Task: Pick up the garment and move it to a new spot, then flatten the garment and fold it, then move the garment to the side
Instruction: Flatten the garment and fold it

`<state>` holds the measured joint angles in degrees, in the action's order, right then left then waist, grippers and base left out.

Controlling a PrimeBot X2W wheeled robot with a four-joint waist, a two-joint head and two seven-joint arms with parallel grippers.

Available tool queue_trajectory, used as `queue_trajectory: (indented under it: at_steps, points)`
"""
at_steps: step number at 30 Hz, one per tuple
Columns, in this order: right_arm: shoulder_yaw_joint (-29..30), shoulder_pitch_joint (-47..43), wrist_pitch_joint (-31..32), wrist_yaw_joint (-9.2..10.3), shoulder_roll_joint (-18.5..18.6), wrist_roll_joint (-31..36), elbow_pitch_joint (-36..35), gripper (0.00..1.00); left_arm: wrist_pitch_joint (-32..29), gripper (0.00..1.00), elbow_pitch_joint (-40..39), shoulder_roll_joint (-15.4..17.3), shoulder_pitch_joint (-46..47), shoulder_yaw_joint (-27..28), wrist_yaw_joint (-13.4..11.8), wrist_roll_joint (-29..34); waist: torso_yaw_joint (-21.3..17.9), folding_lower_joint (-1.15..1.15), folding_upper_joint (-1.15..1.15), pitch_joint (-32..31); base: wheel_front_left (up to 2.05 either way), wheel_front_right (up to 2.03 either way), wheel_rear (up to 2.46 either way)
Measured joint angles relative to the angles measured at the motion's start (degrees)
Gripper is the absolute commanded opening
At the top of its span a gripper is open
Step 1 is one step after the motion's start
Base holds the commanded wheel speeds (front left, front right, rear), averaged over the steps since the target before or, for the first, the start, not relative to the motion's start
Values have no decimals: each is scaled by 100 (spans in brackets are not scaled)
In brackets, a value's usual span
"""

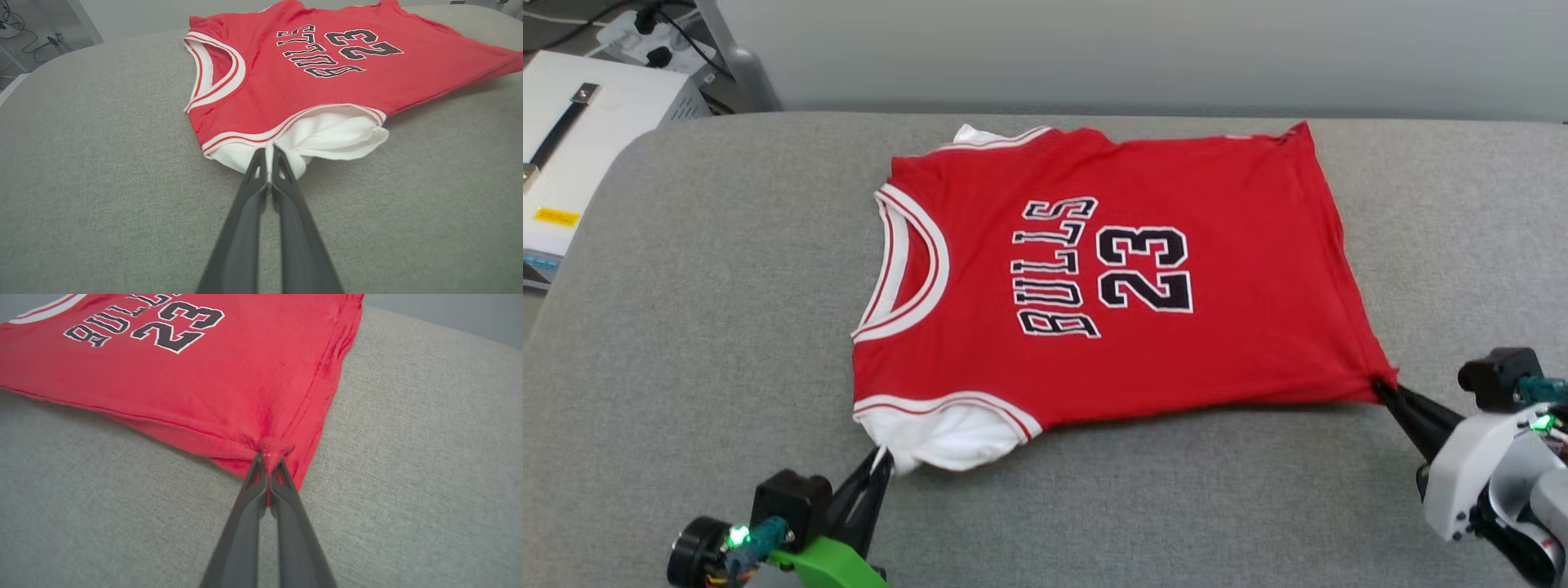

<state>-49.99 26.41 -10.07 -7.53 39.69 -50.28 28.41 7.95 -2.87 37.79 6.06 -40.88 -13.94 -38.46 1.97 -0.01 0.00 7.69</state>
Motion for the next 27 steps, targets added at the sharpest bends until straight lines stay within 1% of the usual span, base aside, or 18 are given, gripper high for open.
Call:
queue_trajectory:
  at_steps: [6, 10, 13, 15, 19, 23, 27]
  points:
    - [433, -1016, 136, 0, 185, -42, -474, 0, -52, 0, 3, -16, -530, -149, -68, -234, 57, 0, 0, -305, 0, 0, 0]
    - [912, -1766, 208, 0, 257, -41, -775, 0, -148, 0, -19, -27, -860, -265, -57, -419, 87, 0, 0, -449, 0, 0, 0]
    - [1228, -2282, 381, 0, 298, 23, -1054, 0, -159, 0, -29, -27, -1060, -308, -54, -476, 100, 0, 0, -519, 0, 0, 0]
    - [1485, -2614, 508, 0, 270, 89, -1240, 0, -203, 0, -59, -25, -1178, -293, -81, -661, 101, 0, 0, -529, 0, 0, 0]
    - [1929, -3052, 842, 0, 178, 281, -1564, 0, -240, 0, -125, 1, -1252, -293, -142, -699, 108, 0, 0, -497, 0, 0, 0]
    - [2342, -3212, 1051, 0, 21, 445, -1835, 0, -109, 0, -130, 19, -1223, -260, -136, -583, 131, 0, 0, -433, 0, 0, 0]
    - [2794, -3212, 1280, 0, -192, 639, -2196, 0, -18, 0, -86, 30, -876, -156, -42, -506, 120, 0, 0, -327, 0, 0, 0]
